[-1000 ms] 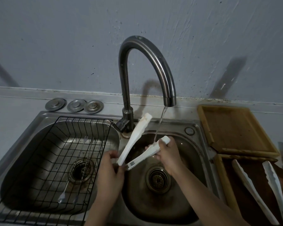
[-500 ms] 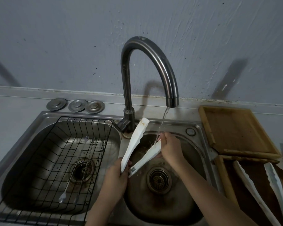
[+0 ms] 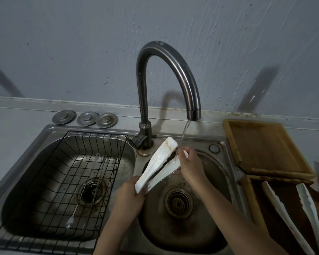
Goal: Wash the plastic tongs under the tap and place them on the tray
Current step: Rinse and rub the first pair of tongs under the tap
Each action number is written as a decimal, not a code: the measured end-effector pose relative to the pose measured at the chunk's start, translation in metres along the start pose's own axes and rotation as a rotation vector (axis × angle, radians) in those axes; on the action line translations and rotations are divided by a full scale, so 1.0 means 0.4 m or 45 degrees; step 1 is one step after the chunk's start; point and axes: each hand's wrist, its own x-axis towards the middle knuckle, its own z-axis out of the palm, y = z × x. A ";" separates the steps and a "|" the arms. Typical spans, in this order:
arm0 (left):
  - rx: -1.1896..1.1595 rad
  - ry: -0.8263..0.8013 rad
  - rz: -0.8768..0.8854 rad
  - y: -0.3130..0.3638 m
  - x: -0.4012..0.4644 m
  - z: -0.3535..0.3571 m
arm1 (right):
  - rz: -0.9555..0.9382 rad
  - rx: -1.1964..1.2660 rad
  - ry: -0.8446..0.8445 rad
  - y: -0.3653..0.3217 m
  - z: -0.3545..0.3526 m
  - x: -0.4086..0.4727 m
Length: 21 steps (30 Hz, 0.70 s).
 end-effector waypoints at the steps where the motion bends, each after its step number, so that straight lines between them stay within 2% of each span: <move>1: -0.003 0.020 -0.010 0.001 0.007 0.004 | 0.045 0.170 -0.050 -0.003 0.006 -0.005; 3: -0.041 0.059 -0.075 0.010 0.019 0.012 | 0.133 0.479 -0.215 -0.003 0.025 -0.028; 4: -0.065 0.073 -0.088 0.019 0.023 0.018 | 0.147 0.530 -0.311 0.002 0.035 -0.043; 6: -0.102 0.075 -0.046 0.043 0.026 0.032 | 0.148 0.526 -0.464 0.019 0.055 -0.069; 9: -0.217 -0.052 0.079 0.080 0.015 0.043 | 0.106 0.375 -0.551 0.033 0.066 -0.095; 12: -0.154 -0.294 0.106 0.080 0.009 0.054 | -0.017 0.205 -0.543 0.030 0.055 -0.098; 15: -0.045 -0.408 0.142 0.092 0.002 0.044 | -0.030 0.241 -0.453 0.024 0.037 -0.085; 18: -0.073 -0.385 0.251 0.102 0.010 0.026 | -0.103 0.096 -0.381 -0.002 0.010 -0.069; 21: -0.400 -0.173 0.191 0.113 0.030 0.008 | -0.288 -0.143 -0.277 -0.053 -0.017 -0.059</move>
